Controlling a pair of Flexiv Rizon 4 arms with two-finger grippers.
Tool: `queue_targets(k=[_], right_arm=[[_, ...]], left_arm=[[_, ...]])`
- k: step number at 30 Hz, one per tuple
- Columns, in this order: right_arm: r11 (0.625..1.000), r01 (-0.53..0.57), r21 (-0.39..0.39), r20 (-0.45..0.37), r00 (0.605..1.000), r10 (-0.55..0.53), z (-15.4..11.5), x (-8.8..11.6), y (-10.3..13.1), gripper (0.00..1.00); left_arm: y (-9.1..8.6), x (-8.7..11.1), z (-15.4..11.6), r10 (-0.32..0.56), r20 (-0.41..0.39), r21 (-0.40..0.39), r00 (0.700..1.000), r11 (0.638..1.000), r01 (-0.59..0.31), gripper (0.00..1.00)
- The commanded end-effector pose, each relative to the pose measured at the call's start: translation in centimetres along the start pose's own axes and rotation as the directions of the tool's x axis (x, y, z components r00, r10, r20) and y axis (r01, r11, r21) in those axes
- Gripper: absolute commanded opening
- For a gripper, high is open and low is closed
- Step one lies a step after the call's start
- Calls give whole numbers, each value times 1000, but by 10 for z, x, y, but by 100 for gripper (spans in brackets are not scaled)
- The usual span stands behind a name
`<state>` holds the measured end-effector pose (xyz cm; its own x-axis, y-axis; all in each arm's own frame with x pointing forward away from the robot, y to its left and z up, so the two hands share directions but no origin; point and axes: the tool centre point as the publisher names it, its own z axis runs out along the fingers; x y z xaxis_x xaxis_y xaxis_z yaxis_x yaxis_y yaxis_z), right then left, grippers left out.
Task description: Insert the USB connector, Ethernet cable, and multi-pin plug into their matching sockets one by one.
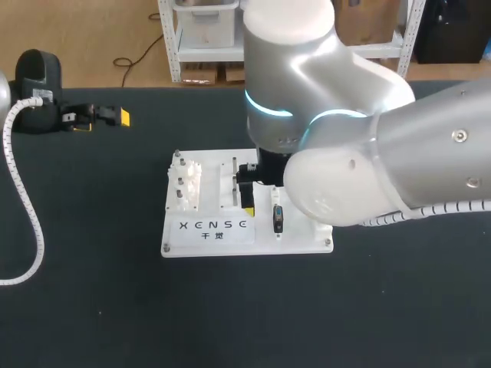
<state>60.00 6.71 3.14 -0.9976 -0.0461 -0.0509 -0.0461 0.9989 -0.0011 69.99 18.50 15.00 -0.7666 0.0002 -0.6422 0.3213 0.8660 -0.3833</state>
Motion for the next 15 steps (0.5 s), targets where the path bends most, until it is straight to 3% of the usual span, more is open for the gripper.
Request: queue_targets(k=[1,2,4,5,9,15], right_arm=[[1000,-15,-6,6,1000,15,1,5,-3,97],[1000,-22,-4,6,1000,22,2,6,-3,94],[1000,-25,-6,4,1000,25,3,8,-4,64],[1000,-30,-5,1,1000,30,4,8,-4,58],[999,-36,-4,-7,999,36,9,9,-3,49],[999,-45,-7,-19,999,45,16,8,0,46]], left_arm=[[0,0,0,0,0,0,1000,1000,0,100],[0,0,0,0,0,0,1000,1000,0,100],[0,0,0,0,0,0,1000,1000,0,100],[0,0,0,0,0,0,1000,1000,0,100],[0,0,0,0,0,0,1000,1000,0,100],[0,0,0,0,0,0,1000,1000,0,100]])
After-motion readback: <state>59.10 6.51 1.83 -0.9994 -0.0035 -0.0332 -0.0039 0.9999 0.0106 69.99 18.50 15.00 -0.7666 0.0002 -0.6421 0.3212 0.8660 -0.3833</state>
